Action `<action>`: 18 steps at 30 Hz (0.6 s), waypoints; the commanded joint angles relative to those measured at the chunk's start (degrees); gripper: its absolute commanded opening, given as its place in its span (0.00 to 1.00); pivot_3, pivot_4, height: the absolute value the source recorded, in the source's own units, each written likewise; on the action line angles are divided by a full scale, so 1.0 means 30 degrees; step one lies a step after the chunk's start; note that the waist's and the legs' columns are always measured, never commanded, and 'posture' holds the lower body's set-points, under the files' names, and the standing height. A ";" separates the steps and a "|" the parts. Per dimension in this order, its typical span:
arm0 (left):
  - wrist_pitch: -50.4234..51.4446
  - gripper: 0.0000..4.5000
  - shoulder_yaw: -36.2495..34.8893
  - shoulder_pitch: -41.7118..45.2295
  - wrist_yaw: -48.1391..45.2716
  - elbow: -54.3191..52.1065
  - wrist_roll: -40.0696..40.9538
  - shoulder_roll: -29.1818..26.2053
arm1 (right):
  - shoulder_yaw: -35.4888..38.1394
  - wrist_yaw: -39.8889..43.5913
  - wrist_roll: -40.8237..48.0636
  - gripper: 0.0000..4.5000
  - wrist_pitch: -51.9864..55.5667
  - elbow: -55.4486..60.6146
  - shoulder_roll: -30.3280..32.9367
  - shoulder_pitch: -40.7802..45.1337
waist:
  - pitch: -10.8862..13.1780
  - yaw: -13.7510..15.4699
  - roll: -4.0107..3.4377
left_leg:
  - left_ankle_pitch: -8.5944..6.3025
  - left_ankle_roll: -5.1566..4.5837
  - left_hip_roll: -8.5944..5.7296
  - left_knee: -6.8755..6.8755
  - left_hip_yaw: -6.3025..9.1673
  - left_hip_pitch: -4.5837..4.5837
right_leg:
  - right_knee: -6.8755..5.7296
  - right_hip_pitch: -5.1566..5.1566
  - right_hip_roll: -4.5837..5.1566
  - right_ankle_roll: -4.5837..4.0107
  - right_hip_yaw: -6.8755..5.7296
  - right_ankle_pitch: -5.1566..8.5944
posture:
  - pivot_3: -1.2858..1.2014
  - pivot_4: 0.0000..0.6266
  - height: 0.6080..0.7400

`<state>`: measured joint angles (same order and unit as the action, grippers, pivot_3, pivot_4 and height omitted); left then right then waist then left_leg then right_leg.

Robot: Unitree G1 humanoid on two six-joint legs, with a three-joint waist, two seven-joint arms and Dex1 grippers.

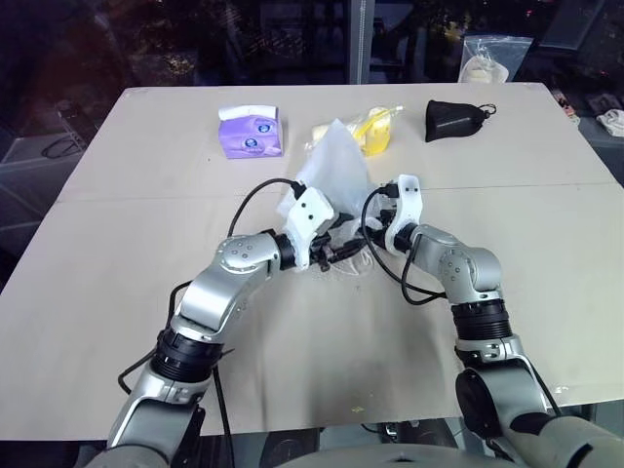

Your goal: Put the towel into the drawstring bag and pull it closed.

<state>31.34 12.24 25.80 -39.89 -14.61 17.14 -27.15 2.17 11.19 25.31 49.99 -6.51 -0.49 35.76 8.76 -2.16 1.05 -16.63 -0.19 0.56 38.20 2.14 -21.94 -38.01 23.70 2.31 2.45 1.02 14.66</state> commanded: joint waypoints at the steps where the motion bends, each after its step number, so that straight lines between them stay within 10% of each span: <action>1: -0.0675 0.22 -0.0381 0.0245 -0.0136 -0.0097 -0.0312 -0.0151 | 0.0170 0.0044 0.0150 0.88 -0.0030 0.0734 -0.0074 -0.0031 | 0.0000 -0.0003 0.0000 | 0.0000 0.0000 0.0000 0.0000 0.0000 -0.0004 | 0.0005 0.0000 0.0000 0.0000 0.0001 0.0000 | 0.52 0.24 1.00; 4: -0.0914 0.01 -0.0921 0.0269 -0.0022 0.0347 -0.0358 -0.0264 | 0.0227 0.0128 0.0245 0.88 0.0030 0.0861 -0.0003 -0.0102 | 0.0000 -0.0002 0.0000 | 0.0000 0.0000 0.0000 0.0000 -0.0004 -0.0004 | 0.0008 0.0000 0.0003 0.0001 0.0003 -0.0001 | 0.52 0.24 1.00; 18: 0.0287 0.01 -0.4327 0.1349 0.1800 0.2538 0.1074 0.0571 | 0.0598 0.2112 0.1923 0.88 0.0711 0.2375 0.1072 -0.0549 | 0.0000 -0.0010 0.0001 | 0.0000 0.0000 -0.0003 0.0008 0.0002 -0.0014 | 0.0014 0.0001 0.0008 0.0009 -0.0010 -0.0005 | 0.52 0.24 1.00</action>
<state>32.15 0.69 28.94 -35.52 -5.76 19.50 -25.69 3.80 15.44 29.58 52.35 -2.92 2.16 34.44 8.76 -2.19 1.05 -16.63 -0.19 0.55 38.23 2.13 -21.98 -37.97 23.71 2.33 2.48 0.99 14.64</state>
